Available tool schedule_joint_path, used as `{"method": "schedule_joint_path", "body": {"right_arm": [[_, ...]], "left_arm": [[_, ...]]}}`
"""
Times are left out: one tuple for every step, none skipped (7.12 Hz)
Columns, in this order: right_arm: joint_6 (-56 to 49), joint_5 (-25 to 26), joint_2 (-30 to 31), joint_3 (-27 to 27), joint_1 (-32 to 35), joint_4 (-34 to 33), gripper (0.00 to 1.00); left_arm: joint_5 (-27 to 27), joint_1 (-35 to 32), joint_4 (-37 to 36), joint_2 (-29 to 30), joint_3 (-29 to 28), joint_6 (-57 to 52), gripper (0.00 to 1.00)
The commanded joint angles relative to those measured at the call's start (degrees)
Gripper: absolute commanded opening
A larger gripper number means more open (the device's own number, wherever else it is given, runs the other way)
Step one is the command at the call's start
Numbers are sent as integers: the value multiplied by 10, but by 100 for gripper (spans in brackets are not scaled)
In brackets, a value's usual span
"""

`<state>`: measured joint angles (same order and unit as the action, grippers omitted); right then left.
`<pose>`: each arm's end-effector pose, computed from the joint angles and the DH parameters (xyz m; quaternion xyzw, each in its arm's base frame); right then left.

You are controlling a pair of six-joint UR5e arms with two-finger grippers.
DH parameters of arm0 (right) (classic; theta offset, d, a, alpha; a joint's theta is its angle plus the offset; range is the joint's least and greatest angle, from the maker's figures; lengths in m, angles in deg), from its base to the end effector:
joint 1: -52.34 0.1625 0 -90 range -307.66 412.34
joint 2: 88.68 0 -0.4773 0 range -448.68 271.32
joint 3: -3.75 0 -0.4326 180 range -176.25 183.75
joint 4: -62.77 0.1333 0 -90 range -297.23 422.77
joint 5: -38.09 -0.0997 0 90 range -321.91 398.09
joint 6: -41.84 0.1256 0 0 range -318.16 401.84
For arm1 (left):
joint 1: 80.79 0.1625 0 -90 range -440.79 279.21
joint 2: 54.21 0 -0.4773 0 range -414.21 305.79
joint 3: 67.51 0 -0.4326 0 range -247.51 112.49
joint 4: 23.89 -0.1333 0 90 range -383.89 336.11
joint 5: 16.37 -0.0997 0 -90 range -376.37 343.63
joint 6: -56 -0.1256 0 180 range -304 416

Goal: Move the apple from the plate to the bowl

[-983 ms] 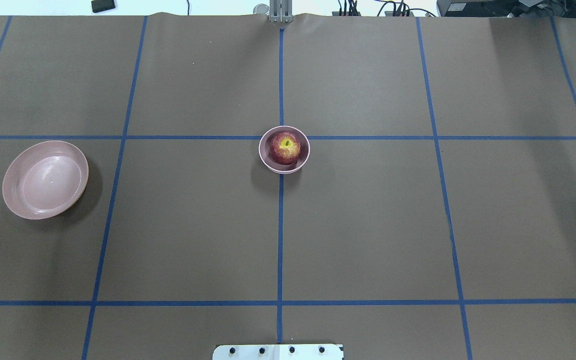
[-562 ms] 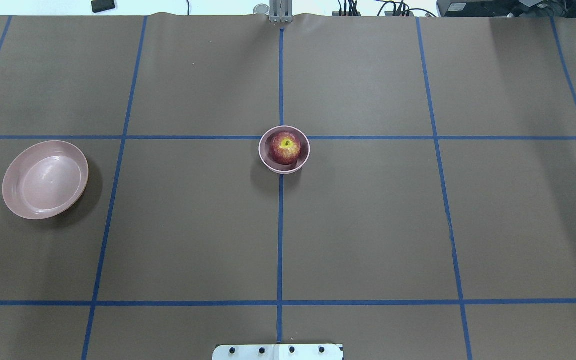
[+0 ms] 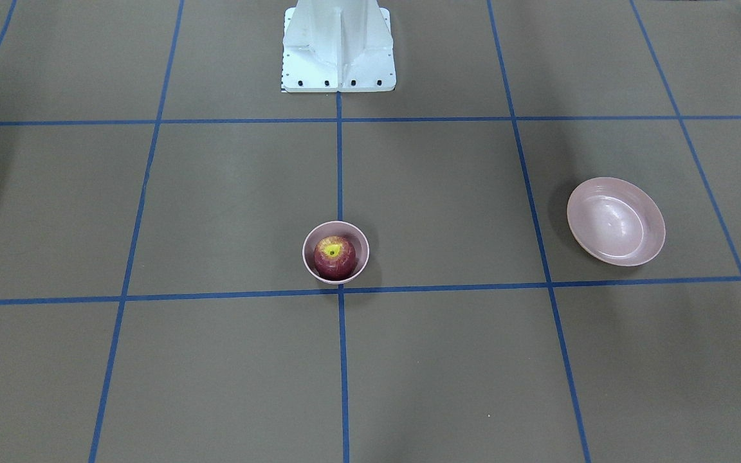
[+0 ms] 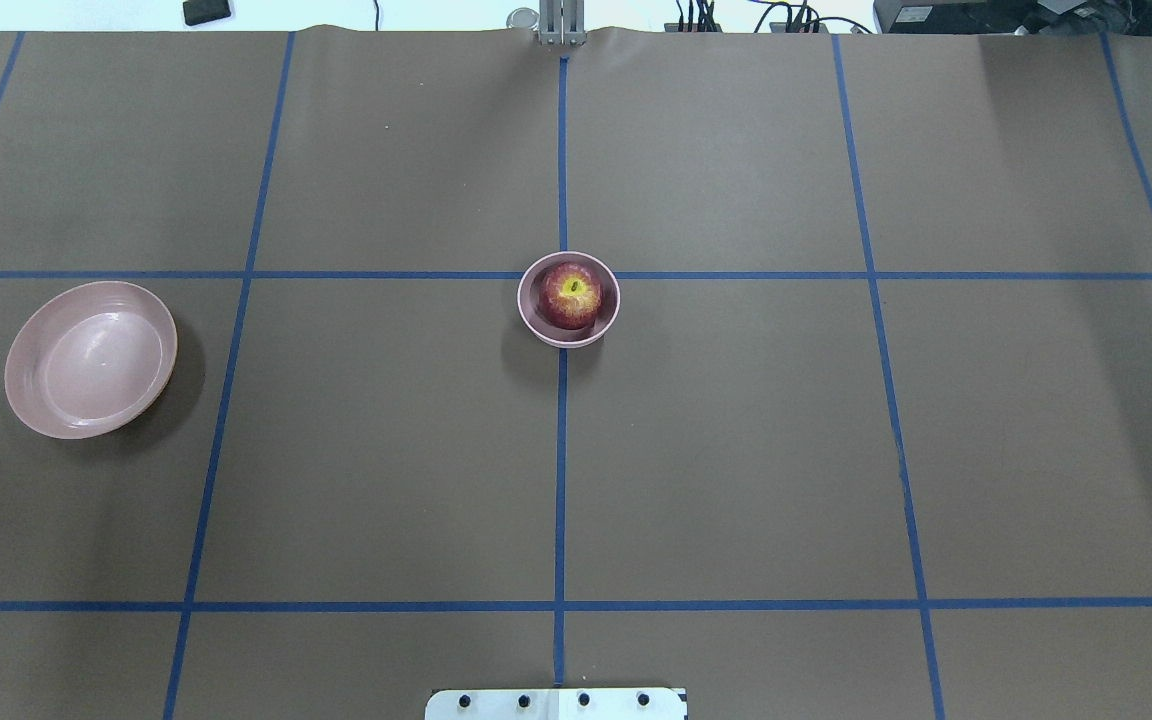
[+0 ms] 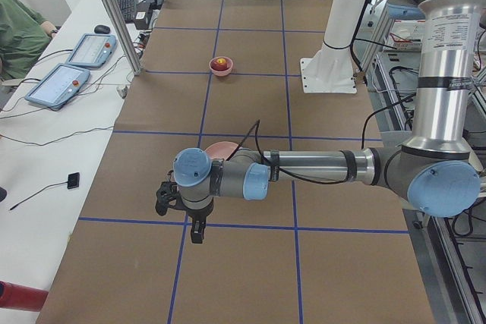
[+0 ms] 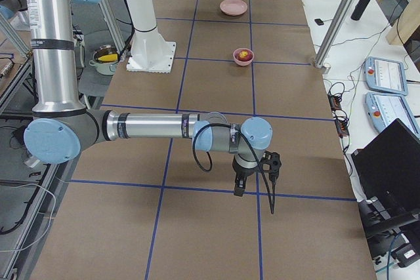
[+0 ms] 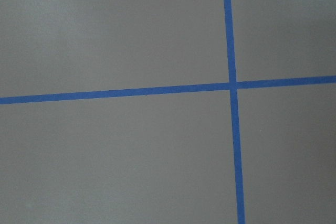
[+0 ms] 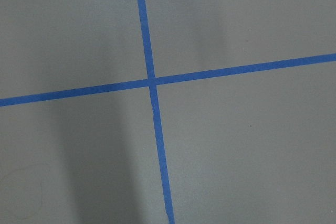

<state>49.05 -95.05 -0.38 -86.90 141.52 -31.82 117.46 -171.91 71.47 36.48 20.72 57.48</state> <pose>0.0396 -0.5431 0.7173 -0.0439 -0.3654 0.0590 0.9279 -0.0570 -0.5434 0.7308 0.0335 0.3731 -0.0071 0.9272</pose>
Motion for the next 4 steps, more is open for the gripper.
{"method": "schedule_joint_path", "body": {"right_arm": [[-1,2,1,-1,0,0,100],[0,2,1,-1,2,0,100],[-1,4,1,-1,2,0,100],[0,5,0,-1,2,0,100]], "left_arm": [[5,0,0,0,0,2,98],[5,1,1,1,-2,2,98],[5,1,1,1,0,2,98],[4,1,1,1,-1,3,98]]}}
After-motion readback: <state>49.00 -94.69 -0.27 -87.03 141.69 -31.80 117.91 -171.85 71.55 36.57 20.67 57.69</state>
